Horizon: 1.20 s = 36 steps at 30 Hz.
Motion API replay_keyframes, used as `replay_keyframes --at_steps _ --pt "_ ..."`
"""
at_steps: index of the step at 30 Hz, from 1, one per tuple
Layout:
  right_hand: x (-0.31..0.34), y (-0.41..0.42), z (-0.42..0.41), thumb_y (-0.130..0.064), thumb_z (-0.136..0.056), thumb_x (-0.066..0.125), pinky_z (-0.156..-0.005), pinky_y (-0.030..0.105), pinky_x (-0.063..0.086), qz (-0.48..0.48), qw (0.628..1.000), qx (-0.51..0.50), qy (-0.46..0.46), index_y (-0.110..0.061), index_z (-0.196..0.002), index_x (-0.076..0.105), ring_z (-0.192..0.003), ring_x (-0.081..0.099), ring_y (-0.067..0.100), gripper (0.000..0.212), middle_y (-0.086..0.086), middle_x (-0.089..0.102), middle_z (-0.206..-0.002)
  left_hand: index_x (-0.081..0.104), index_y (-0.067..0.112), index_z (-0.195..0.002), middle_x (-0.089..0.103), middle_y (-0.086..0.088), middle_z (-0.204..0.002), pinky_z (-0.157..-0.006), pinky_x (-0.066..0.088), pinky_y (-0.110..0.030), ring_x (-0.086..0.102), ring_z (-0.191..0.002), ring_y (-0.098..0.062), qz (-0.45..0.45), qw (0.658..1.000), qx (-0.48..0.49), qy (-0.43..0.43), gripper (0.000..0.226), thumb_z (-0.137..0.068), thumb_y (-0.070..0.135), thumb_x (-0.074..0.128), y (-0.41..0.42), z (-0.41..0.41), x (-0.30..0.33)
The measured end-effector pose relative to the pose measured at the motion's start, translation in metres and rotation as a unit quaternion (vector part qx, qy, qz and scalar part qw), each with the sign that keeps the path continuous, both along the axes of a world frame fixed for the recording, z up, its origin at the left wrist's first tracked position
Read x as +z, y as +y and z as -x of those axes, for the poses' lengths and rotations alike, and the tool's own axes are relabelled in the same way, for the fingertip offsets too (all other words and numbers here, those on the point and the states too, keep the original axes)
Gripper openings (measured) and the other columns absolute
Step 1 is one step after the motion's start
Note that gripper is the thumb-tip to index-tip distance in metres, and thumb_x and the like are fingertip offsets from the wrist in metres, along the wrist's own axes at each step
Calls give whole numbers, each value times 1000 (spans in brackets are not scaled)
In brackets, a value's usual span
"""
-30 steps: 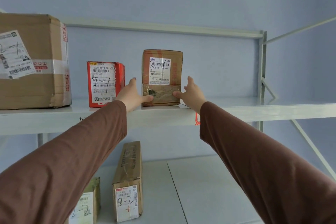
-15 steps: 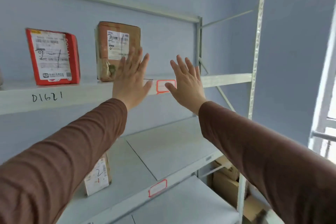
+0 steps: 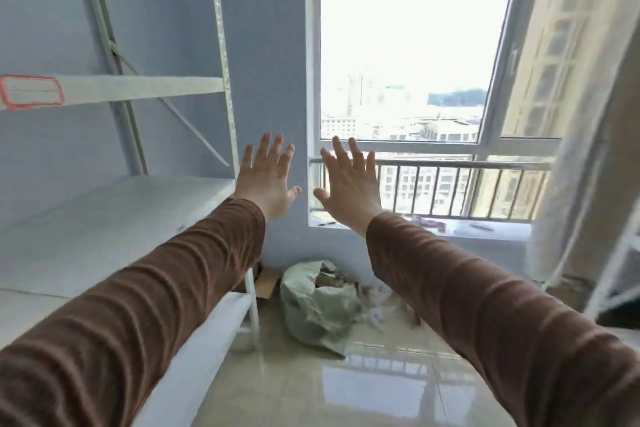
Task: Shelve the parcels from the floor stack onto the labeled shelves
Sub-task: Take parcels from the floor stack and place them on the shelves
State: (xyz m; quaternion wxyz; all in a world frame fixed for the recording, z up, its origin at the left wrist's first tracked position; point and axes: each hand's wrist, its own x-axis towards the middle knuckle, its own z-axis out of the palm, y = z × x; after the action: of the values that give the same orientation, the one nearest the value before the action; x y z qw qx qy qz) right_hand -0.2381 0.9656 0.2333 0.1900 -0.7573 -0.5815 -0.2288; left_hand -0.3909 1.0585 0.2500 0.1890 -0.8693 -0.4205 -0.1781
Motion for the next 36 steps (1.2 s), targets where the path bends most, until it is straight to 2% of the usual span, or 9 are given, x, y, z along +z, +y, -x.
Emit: replay_keyframes --at_steps 6,9,12,17,26,30,36 --pt "-46 -156 -92 -51 -97 54 -125 55 -4 31 986 -158 33 -22 -162 13 -157 -8 30 82 1 -1 -172 -7 20 -162 -21 -2 -168 -123 -16 -47 -26 -153 -23 51 988 -139 42 86 -101 60 37 -113 -126 -46" --pt "-68 -249 -122 -49 -99 50 -125 54 -6 49 972 -217 72 -23 -163 8 -157 -15 27 81 0 -10 -171 -6 21 -163 -19 -2 -169 -124 -12 -47 -24 -154 -23 74 974 -209 54 86 -100 58 39 -191 -176 -68" --pt "-93 -346 -140 -52 -100 48 -124 56 -9 72 952 -281 100 -23 -163 2 -156 -19 28 83 1 -16 -170 -6 23 -162 -19 -2 -169 -124 -14 -46 -23 -154 -23 95 955 -273 63 87 -100 58 42 -279 -216 -92" --pt "-137 -521 -139 -49 -99 51 -124 57 -7 80 917 -364 144 -19 -163 5 -157 -12 31 85 5 -8 -171 -3 21 -163 -17 -3 -170 -125 -12 -46 -23 -154 -23 134 916 -368 85 87 -99 57 44 -443 -255 -145" --pt "-224 -803 -111 -52 -101 46 -124 57 -5 122 824 -510 214 -19 -163 2 -157 -14 30 83 3 -10 -171 0 19 -163 -9 -5 -171 -126 -9 -44 -17 -156 -22 194 827 -508 140 86 -99 53 47 -725 -284 -242" --pt "-261 -889 -104 -54 -102 46 -125 56 -4 122 774 -561 267 -18 -163 -2 -156 -16 29 85 3 -13 -171 -2 19 -163 -10 -5 -171 -127 -7 -44 -17 -156 -22 202 788 -555 174 85 -100 55 43 -810 -299 -283" --pt "-319 -980 -111 -50 -102 47 -126 56 3 103 704 -625 320 -18 -163 1 -157 -8 31 83 5 -7 -172 -3 18 -163 -10 -6 -170 -127 -6 -44 -15 -156 -23 236 736 -585 245 84 -102 53 42 -891 -333 -345"
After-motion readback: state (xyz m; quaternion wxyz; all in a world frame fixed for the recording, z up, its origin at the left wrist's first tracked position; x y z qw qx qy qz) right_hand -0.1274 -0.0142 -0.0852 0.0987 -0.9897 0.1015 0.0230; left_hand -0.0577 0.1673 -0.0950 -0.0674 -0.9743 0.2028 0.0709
